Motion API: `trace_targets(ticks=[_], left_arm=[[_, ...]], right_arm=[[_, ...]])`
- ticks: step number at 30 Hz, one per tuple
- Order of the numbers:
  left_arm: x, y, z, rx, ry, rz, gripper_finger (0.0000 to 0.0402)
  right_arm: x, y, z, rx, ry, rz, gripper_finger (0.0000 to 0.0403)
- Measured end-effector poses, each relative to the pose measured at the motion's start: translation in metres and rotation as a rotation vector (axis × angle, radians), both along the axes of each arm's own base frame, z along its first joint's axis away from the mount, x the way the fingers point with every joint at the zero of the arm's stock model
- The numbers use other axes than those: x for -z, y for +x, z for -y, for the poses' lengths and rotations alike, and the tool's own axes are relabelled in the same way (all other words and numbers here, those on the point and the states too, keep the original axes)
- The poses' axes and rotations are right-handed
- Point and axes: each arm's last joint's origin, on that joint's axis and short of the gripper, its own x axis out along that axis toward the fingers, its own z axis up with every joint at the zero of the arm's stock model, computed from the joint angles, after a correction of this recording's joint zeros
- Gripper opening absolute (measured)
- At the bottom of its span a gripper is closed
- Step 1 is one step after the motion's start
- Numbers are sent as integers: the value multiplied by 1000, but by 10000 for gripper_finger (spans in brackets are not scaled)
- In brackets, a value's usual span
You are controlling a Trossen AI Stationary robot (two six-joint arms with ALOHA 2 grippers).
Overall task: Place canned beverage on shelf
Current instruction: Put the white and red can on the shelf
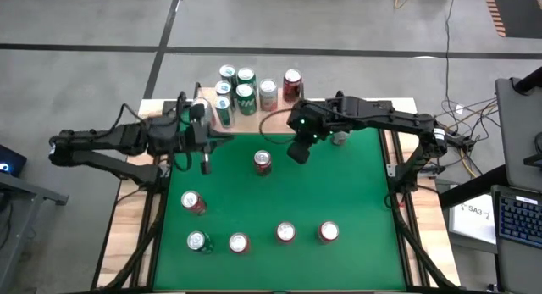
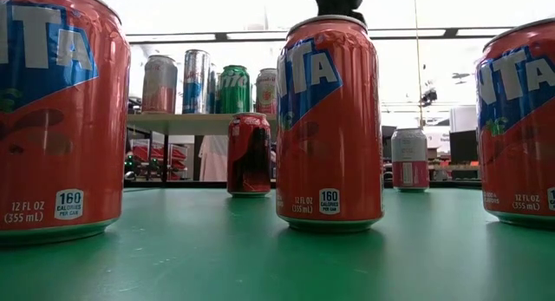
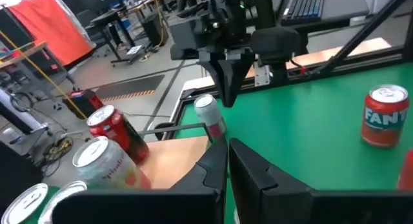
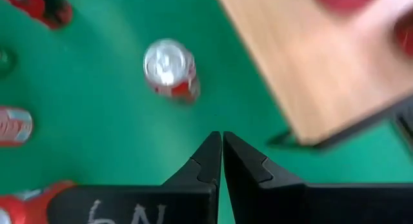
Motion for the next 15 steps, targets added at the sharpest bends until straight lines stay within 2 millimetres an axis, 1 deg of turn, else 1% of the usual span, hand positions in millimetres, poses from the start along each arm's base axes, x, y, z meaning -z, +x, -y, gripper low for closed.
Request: trace_targets(ticks=[4, 9, 12, 15], left_arm=[[6, 1, 21, 6, 16, -11, 0], [13, 0, 44, 104, -7, 4, 0], [20, -1, 55, 153, -23, -4, 0], [24, -3, 61, 170, -47, -12, 0]], right_arm=[[4, -8, -11, 50, 54, -89, 9], [9, -16, -25, 87, 95, -191, 9], [10, -23, -27, 130, 117, -253, 9], [10, -30, -27, 188, 128, -299, 9]])
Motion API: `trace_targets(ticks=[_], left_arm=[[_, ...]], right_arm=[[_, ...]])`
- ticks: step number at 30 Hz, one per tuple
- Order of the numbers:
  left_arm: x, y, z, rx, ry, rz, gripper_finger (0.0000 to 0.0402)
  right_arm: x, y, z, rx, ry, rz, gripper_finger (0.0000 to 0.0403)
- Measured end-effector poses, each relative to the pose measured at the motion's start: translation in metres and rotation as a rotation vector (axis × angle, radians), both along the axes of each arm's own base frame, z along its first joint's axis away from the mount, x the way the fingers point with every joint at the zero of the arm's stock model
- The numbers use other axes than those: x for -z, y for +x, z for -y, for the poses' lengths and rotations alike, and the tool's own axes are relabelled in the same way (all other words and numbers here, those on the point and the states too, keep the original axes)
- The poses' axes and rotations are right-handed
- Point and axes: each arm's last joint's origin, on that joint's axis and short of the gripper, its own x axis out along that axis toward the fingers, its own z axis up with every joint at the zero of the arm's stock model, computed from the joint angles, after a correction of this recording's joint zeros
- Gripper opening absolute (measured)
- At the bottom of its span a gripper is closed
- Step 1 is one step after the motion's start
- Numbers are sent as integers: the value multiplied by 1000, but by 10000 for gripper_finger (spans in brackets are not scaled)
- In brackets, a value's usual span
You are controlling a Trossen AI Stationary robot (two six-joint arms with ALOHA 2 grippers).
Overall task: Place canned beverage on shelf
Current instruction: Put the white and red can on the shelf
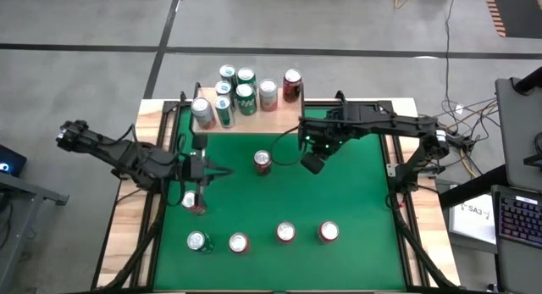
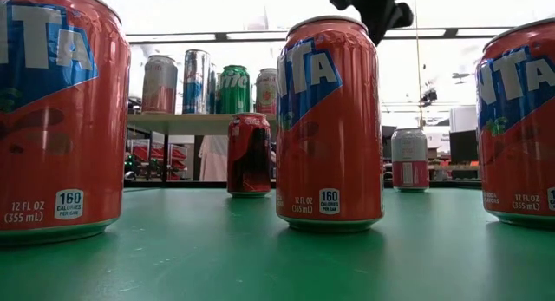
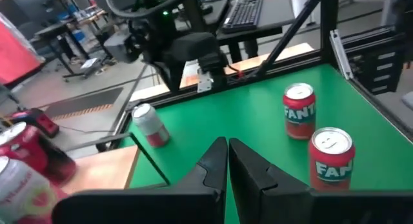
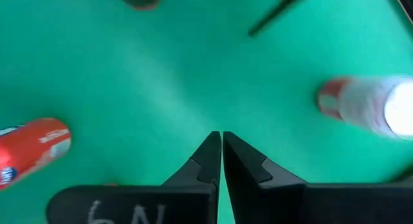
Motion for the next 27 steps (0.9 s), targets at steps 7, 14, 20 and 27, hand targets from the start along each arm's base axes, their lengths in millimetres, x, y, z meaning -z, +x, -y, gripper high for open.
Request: trace_targets(ticks=[7, 14, 20, 27], left_arm=[[5, -3, -2, -107, 19, -36, 0], [5, -5, -3, -133, 27, -35, 0], [5, -5, -3, -138, 15, -33, 0], [0, -10, -6, -177, -4, -5, 0]], right_arm=[[-6, -13, 14, 53, -10, -25, 9], [-10, -25, 50, 114, -36, -30, 9], [-8, -38, 88, 165, -47, -50, 9], [9, -58, 126, 226, -11, -113, 9]])
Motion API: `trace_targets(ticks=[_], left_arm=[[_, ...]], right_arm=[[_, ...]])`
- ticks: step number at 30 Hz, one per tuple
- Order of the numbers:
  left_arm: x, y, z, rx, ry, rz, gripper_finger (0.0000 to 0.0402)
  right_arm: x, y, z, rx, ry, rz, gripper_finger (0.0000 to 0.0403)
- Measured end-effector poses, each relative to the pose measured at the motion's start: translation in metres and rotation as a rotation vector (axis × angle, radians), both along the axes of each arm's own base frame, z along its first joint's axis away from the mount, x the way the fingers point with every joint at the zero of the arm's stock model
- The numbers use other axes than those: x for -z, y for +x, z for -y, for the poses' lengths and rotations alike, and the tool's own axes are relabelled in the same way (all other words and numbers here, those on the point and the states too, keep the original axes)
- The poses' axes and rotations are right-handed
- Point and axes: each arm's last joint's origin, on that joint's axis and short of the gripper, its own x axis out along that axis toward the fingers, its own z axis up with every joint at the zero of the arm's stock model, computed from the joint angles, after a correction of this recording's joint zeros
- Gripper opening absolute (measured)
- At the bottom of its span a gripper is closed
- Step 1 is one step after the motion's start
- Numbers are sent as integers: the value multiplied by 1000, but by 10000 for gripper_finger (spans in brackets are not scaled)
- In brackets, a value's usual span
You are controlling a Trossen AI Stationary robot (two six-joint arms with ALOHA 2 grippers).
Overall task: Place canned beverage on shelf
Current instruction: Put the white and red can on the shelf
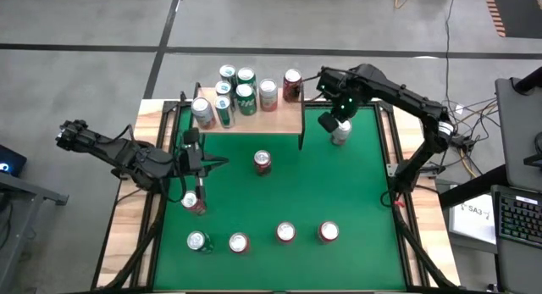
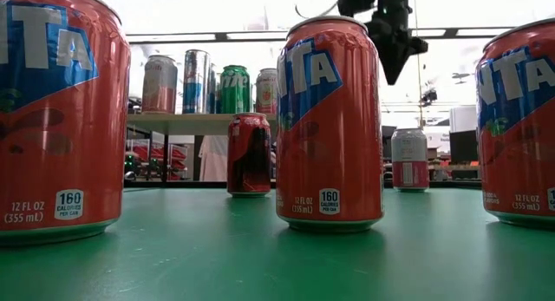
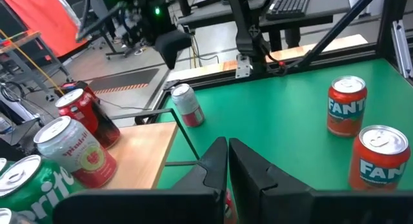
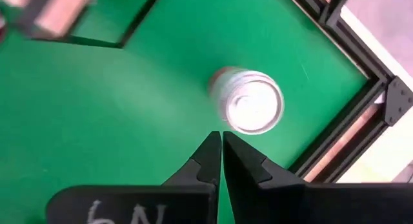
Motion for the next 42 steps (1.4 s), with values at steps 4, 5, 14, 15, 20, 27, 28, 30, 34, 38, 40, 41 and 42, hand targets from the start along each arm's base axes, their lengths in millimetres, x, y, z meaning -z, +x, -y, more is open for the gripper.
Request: trace_targets(ticks=[4, 5, 14, 15, 20, 27, 28, 30, 34, 38, 40, 41, 42], left_arm=[[-2, -4, -2, 0, -1, 6, 0], [-2, -5, -2, 0, -3, 9, 0], [-5, -11, -5, -1, -11, 24, 0], [-6, -12, -5, -1, -12, 28, 0], [-9, -17, -7, 0, -16, 44, 0], [-9, -18, -8, -25, -6, 50, 0], [-9, -18, -8, -26, -5, 49, 0], [-9, -18, -8, -29, -4, 49, 0], [-9, -17, -8, -29, -4, 48, 0], [-9, -17, -8, -30, -3, 48, 0], [-9, -17, -8, -31, -1, 48, 0], [-9, -17, -8, -30, 2, 47, 0], [-9, -17, -8, -29, 7, 45, 0]], right_arm=[[16, -7, 16, 24, 44, 4, 9], [21, -9, 19, 27, 57, 3, 9], [58, -27, 34, 84, 118, -19, 9], [59, -28, 34, 84, 109, -8, 9], [52, -33, 30, 96, 74, 37, 9], [51, -35, 30, 127, 57, 26, 16], [52, -34, 30, 117, 57, 21, 23], [53, -33, 31, 100, 51, 10, 42], [54, -33, 31, 97, 54, 6, 87], [54, -34, 31, 127, 60, 0, 146], [54, -35, 31, 140, 45, -17, 174], [54, -36, 31, 143, 35, -34, 187], [54, -36, 31, 148, 31, -48, 200]])
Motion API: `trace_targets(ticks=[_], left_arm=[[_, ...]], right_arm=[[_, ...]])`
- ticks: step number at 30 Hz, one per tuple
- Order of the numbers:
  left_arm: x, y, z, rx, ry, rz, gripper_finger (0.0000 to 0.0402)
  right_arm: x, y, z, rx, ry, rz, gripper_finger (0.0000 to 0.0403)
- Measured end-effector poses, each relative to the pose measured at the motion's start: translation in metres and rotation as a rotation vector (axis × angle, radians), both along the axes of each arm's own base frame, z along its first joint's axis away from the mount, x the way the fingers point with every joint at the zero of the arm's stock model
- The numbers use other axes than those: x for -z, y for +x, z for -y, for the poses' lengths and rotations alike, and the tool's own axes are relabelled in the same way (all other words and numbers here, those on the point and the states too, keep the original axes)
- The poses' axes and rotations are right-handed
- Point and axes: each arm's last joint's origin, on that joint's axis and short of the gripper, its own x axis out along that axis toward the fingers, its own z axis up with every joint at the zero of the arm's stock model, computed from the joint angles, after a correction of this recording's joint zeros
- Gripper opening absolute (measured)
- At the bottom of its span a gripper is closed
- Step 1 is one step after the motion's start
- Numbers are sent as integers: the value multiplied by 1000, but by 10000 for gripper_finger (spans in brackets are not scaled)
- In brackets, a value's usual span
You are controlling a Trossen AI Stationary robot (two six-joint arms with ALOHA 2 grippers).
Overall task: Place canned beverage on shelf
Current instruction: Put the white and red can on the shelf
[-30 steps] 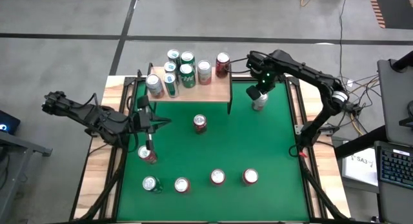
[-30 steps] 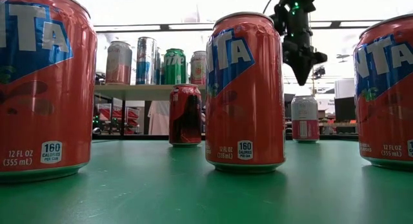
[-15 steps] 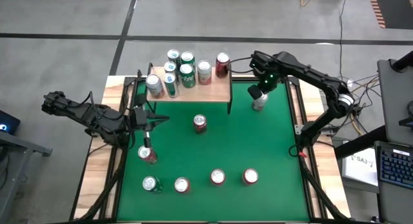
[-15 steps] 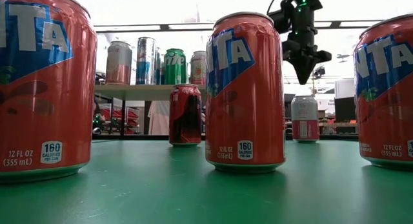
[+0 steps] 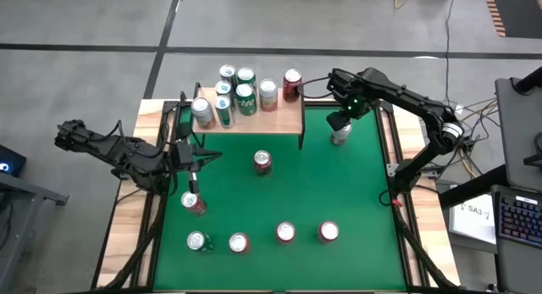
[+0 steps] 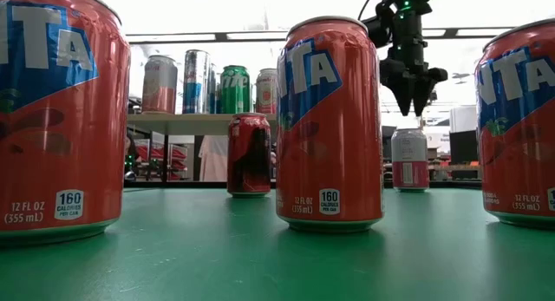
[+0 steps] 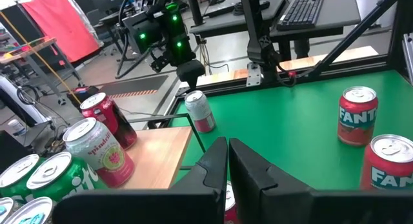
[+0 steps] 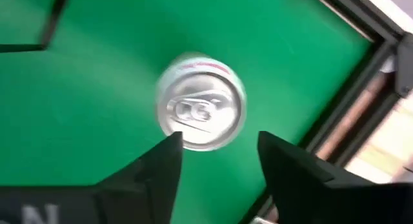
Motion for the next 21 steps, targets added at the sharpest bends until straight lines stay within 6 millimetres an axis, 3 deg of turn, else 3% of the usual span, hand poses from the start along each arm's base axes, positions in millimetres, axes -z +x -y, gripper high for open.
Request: trace_targets(ticks=[7, 14, 21], left_arm=[[0, 0, 0, -9, 18, -3, 0], [0, 0, -1, -11, 31, -6, 0], [0, 0, -1, -8, 44, -10, 0]], right_arm=[[0, -2, 1, -23, -53, -68, 277], [1, 5, 7, -26, -109, -5, 278], [3, 8, 6, 16, 33, 119, 289]])
